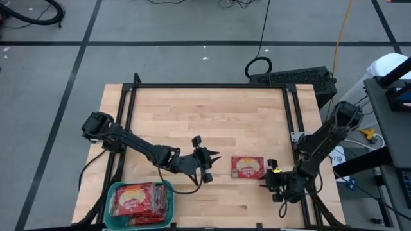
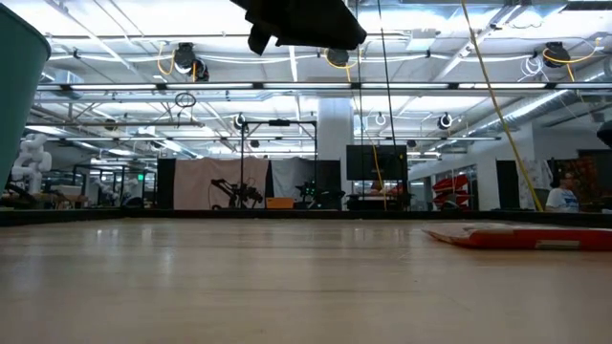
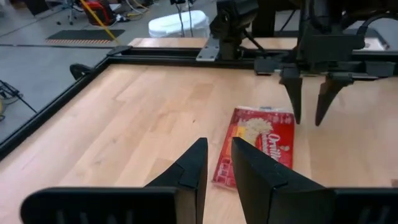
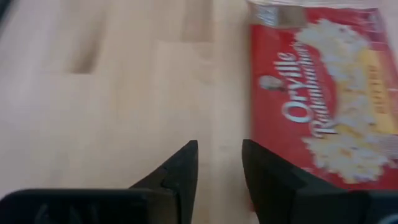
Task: Sort popcorn bags into baskets
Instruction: Put the red popcorn bag into the blue container
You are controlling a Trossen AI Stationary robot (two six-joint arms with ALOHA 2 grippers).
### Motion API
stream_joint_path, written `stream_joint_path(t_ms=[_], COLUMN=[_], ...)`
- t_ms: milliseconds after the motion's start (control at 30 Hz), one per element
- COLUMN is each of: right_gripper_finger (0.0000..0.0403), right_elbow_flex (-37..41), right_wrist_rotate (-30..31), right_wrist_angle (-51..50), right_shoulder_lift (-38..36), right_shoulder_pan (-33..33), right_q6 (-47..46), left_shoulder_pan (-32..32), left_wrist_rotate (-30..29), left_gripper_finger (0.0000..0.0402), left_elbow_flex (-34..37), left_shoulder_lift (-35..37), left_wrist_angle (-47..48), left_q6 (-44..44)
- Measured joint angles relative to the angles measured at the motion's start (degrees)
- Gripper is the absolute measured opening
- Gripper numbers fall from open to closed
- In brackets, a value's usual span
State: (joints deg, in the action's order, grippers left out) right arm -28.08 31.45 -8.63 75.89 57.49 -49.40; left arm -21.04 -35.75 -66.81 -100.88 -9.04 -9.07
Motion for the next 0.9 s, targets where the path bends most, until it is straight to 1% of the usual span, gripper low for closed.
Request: stream_joint_path(t_ms=[133, 267, 400, 533, 633, 700, 800, 900], right_gripper_finger=[0.0130, 0.0135, 0.0135, 0.0134, 0.0134, 0.0134, 0.0134, 0.0134], right_elbow_flex=[0.0, 0.0, 0.0, 0.0, 0.0, 0.0, -0.5, -0.5], right_wrist_rotate=[2.4, 4.6, 7.7, 11.3, 10.3, 8.9, 6.3, 5.6], right_wrist_angle=[-2.3, -4.7, -2.1, 0.8, 2.2, 3.3, 3.3, -0.6], right_shoulder_lift=[1.8, 3.2, 5.7, 8.2, 8.0, 6.4, 2.3, -1.5], right_shoulder_pan=[-0.2, -1.7, -5.5, -11.3, -14.6, -15.3, -15.3, -14.7], right_q6=[2.0, 3.1, 8.5, 11.9, 15.0, 16.5, 16.4, 13.7], left_shoulder_pan=[0.0, 0.5, 1.4, 1.9, 1.9, 1.7, 1.1, 1.0], left_wrist_rotate=[0.6, 3.2, 3.3, 3.3, 3.3, 3.4, 3.3, 3.4], left_gripper_finger=[0.0076, 0.0076, 0.0076, 0.0076, 0.0076, 0.0076, 0.0076, 0.0076], left_elbow_flex=[0.0, 0.0, 0.0, 0.0, 0.0, 0.0, 0.0, 0.0], left_shoulder_lift=[0.0, 0.0, 0.0, 0.0, 0.0, 0.0, 0.0, 0.0], left_wrist_angle=[0.6, 1.1, 1.6, 2.0, 2.0, 2.1, 3.2, 4.5], left_q6=[2.1, 2.9, 2.9, 2.5, 1.9, 1.5, 1.4, 1.3])
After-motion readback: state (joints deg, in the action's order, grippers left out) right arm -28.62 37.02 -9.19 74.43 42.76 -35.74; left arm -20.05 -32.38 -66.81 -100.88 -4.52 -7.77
